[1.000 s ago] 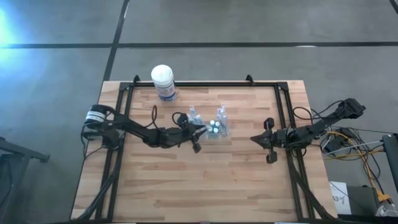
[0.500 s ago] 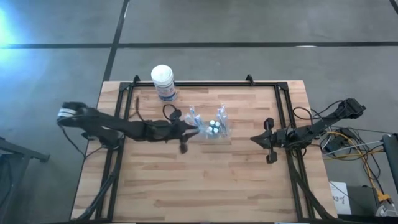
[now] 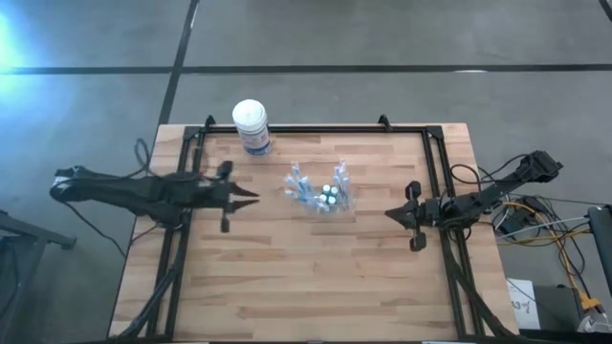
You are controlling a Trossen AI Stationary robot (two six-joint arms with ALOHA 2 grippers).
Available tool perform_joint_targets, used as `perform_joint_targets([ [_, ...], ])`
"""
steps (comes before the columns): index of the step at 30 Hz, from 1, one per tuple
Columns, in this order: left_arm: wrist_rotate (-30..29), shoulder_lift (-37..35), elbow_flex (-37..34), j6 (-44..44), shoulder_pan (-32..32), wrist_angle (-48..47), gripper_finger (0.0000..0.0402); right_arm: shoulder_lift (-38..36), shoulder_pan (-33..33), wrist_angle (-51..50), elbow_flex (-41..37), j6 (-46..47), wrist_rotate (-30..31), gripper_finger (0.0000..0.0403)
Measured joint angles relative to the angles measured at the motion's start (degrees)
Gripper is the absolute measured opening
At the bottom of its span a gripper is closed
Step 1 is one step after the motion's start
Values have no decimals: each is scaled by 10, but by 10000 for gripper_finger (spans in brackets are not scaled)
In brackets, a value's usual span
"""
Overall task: Pick & Place toothbrushing station
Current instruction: Return to Home Position
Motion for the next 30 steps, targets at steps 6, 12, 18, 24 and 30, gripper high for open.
perform_joint_targets([
  [6,-30,-161,-155,2,0,114,8,0,0,-14,0,7,11,8],
  [12,-32,-285,-233,-5,4,113,3,-1,0,-18,0,30,44,8],
  [18,-12,-360,-282,-14,4,108,2,-21,-5,-5,0,19,34,8],
  [24,30,-371,-292,-31,4,78,2,-27,-19,-10,0,20,-24,8],
  [30,52,-371,-292,-30,4,47,2,-27,-24,-9,0,27,-26,8],
])
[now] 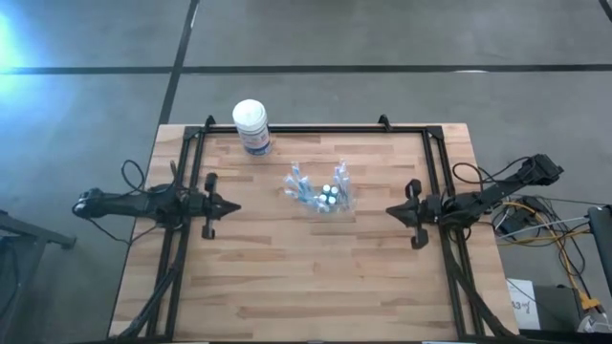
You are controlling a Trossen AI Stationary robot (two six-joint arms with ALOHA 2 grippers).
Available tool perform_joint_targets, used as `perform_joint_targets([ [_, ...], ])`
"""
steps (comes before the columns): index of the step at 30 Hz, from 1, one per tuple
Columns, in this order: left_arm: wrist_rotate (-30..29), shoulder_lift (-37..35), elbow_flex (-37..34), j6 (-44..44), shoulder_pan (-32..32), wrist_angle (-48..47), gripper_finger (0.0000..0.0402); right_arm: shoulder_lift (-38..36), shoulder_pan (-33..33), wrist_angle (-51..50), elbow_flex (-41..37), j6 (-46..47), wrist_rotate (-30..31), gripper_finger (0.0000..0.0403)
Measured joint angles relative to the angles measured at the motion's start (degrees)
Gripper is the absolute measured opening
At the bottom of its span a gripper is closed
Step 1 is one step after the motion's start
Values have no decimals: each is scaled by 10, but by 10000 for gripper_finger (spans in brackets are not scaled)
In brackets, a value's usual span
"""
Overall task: Pick & Place toothbrushing station
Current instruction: Return to Home Position
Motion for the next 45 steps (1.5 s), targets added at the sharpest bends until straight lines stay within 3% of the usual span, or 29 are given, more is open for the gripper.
perform_joint_targets([
  [9,44,0,0,-6,0,-11,2,-1,-32,1,0,31,0,8],
  [23,47,0,-1,-94,0,-16,5,0,-52,15,0,-8,11,8],
  [45,40,0,0,-124,0,-16,14,1,-51,14,0,18,11,8],
])
